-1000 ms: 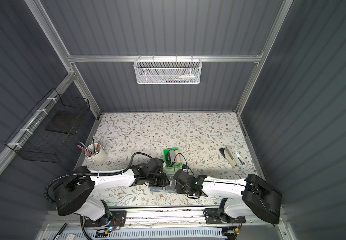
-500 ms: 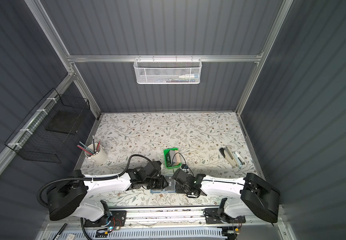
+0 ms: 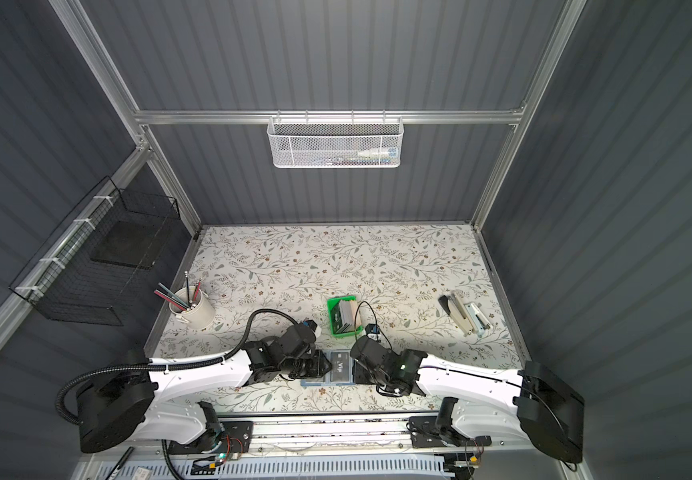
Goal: Put the credit cards into the card holder
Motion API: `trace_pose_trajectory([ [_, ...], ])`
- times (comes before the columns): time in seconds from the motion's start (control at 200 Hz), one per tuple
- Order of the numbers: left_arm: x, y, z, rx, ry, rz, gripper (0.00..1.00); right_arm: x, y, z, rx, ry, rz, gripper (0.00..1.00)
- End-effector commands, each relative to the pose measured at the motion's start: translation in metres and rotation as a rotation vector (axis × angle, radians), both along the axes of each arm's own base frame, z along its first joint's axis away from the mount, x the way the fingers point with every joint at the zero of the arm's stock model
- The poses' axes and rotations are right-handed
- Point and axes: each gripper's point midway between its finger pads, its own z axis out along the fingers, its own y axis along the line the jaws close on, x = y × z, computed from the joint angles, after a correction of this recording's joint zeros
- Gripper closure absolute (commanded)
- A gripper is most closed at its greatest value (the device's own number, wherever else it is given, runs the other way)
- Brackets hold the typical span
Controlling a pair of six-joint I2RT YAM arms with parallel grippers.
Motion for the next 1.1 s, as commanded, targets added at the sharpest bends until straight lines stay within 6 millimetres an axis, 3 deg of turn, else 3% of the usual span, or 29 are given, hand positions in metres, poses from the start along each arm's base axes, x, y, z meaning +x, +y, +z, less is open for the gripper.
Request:
trace_pose_trajectory([
  [0.0,0.003,-0.006,-0.001,0.027,-0.015,0.000,0.74,-0.003,0.001,0.005,0.043,-0.004,-0.002,0.85],
  [0.31,0.006,-0.007,-0.006,0.068,-0.022,0.012,0.75,-0.004,0.012,0.016,0.145,-0.014,0.020,0.83],
  [0.745,0.005,-0.008,-0.012,0.096,-0.009,0.014,0.74,-0.002,0.010,-0.001,0.161,0.045,-0.005,0.82],
  [1.096,0.004,-0.009,-0.016,0.098,0.007,0.015,0.83,-0.002,0.013,-0.011,0.148,0.082,-0.012,0.82],
])
